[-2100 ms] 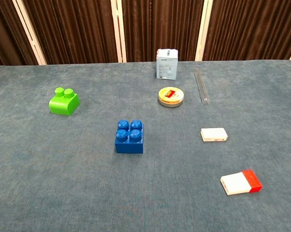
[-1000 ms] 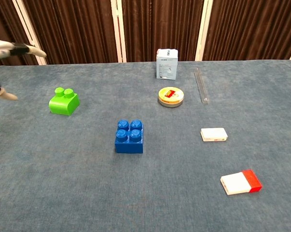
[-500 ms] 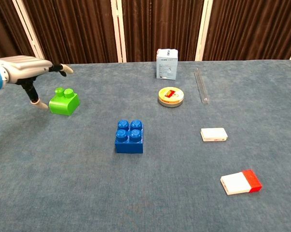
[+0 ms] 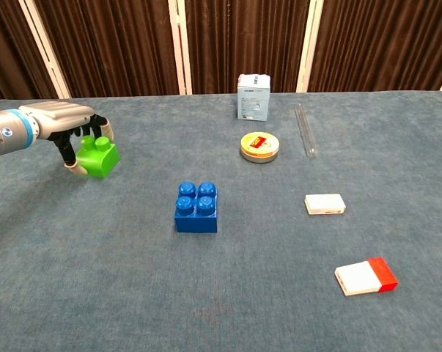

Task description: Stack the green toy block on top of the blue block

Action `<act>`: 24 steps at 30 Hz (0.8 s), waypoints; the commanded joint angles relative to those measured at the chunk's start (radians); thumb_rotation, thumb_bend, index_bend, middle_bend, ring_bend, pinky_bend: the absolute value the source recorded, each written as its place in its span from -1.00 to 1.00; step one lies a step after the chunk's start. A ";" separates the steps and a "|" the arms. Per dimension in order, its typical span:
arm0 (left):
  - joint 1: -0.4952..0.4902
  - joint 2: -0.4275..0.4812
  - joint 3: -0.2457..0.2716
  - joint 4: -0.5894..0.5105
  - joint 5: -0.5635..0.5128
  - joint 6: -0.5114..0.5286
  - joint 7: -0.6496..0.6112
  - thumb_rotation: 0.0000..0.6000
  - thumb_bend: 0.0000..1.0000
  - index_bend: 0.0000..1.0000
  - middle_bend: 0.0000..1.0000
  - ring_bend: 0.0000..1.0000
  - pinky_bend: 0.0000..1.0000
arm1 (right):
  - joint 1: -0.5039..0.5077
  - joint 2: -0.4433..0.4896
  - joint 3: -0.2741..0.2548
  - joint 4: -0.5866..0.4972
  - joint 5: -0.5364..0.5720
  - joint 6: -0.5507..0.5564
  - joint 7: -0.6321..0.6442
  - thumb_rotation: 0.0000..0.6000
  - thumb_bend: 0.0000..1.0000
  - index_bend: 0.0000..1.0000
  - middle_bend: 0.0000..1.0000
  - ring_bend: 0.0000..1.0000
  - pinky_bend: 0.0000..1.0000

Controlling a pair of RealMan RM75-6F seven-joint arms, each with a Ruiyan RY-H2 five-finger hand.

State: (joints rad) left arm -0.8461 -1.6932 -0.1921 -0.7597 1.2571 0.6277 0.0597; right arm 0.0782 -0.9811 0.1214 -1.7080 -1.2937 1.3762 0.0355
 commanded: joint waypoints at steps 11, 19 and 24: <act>0.018 0.106 -0.010 -0.186 0.044 0.098 -0.153 1.00 -1.00 -0.03 0.02 -0.08 -0.22 | 0.007 0.002 -0.001 -0.003 0.015 -0.027 0.006 1.00 -1.00 -0.94 -1.00 -1.00 -1.00; 0.047 0.277 -0.050 -0.645 -0.095 0.159 0.040 1.00 -1.00 -0.03 0.02 -0.08 -0.22 | 0.007 0.007 -0.004 -0.013 -0.002 -0.024 0.017 1.00 -1.00 -0.94 -1.00 -1.00 -1.00; 0.011 0.316 -0.047 -0.863 -0.305 0.186 0.281 1.00 -1.00 -0.03 0.02 -0.08 -0.22 | 0.006 0.013 -0.007 -0.016 -0.012 -0.024 0.029 1.00 -1.00 -0.94 -1.00 -1.00 -1.00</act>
State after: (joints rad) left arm -0.8163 -1.4406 -0.2297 -1.4606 1.1232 0.7758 0.1538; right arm 0.0847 -0.9697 0.1150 -1.7240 -1.3039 1.3524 0.0622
